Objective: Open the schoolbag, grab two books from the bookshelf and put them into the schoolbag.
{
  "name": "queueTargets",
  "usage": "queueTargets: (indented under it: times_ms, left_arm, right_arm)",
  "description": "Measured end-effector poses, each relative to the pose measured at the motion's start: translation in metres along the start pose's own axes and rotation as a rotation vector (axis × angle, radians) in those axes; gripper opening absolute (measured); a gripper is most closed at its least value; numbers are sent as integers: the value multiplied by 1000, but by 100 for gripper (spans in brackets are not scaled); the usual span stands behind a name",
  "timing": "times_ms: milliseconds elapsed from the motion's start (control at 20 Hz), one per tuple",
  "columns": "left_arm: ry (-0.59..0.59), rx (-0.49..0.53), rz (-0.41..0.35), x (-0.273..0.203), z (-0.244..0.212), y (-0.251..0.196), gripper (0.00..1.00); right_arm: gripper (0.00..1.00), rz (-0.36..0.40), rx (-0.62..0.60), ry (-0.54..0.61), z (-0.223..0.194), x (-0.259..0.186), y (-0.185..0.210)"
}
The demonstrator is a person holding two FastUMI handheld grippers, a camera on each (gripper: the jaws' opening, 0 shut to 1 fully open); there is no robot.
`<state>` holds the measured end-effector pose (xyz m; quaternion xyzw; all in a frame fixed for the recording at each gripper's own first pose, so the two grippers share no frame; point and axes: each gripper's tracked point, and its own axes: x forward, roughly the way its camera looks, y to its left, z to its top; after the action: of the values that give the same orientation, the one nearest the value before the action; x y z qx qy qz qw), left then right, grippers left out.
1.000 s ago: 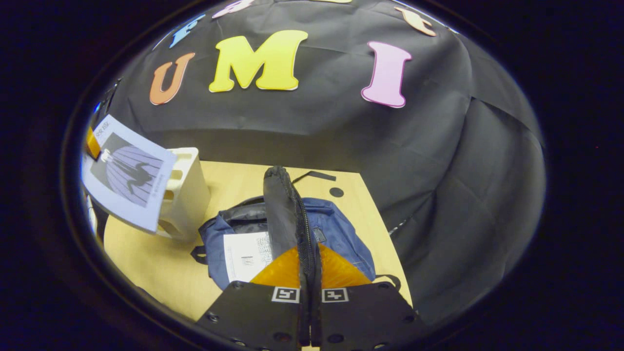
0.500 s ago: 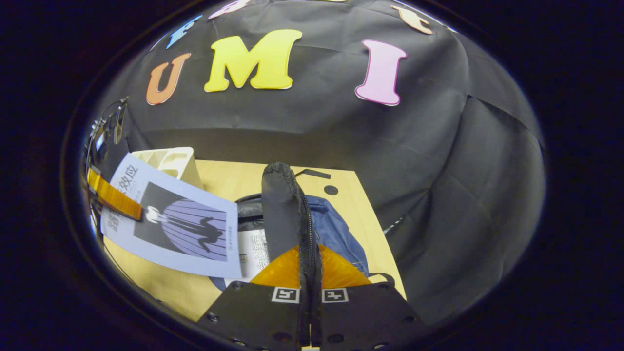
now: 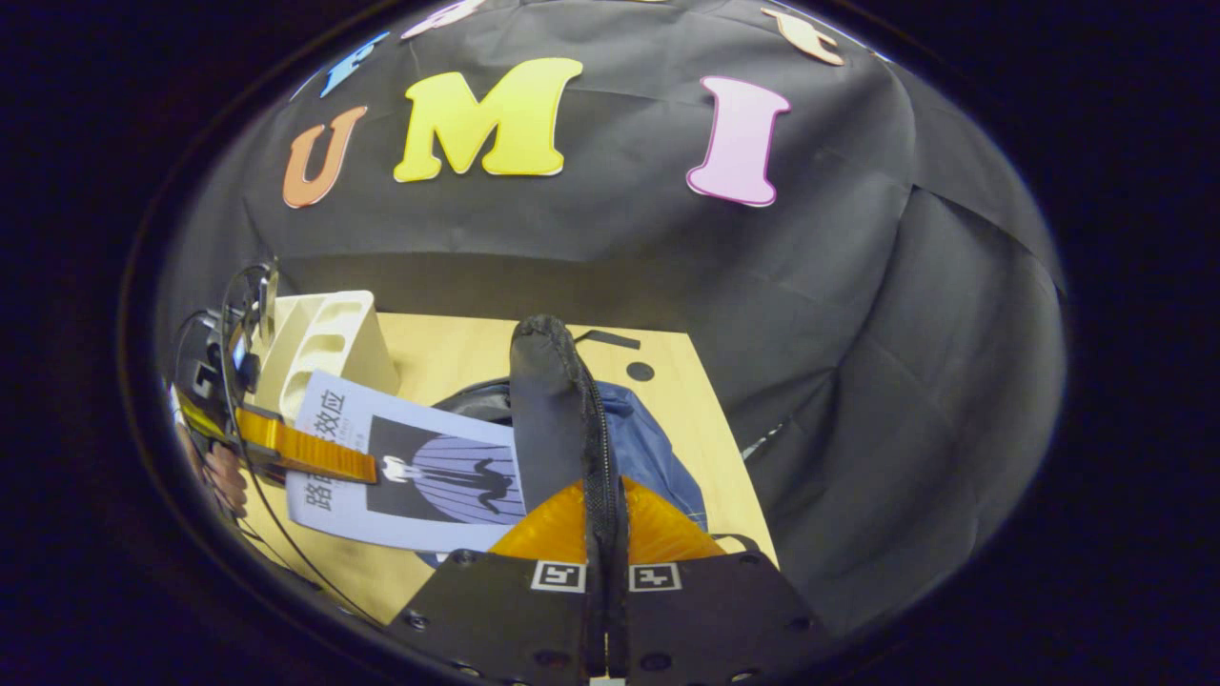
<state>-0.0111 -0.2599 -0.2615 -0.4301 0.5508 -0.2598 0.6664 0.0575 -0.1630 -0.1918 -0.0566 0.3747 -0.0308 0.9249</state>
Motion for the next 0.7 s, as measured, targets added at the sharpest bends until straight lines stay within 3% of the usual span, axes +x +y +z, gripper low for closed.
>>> queueTargets:
  times_ms: [550, 700]
  left_arm:
    - [-14, -52, -97, 66, -10, -12, 45]
    - [9, -118, -131, 95, -10, -13, 45]
  right_arm:
    - [0, 2, -57, -9, 21, -11, -2]
    - [2, 10, -57, -8, 21, -9, 1]
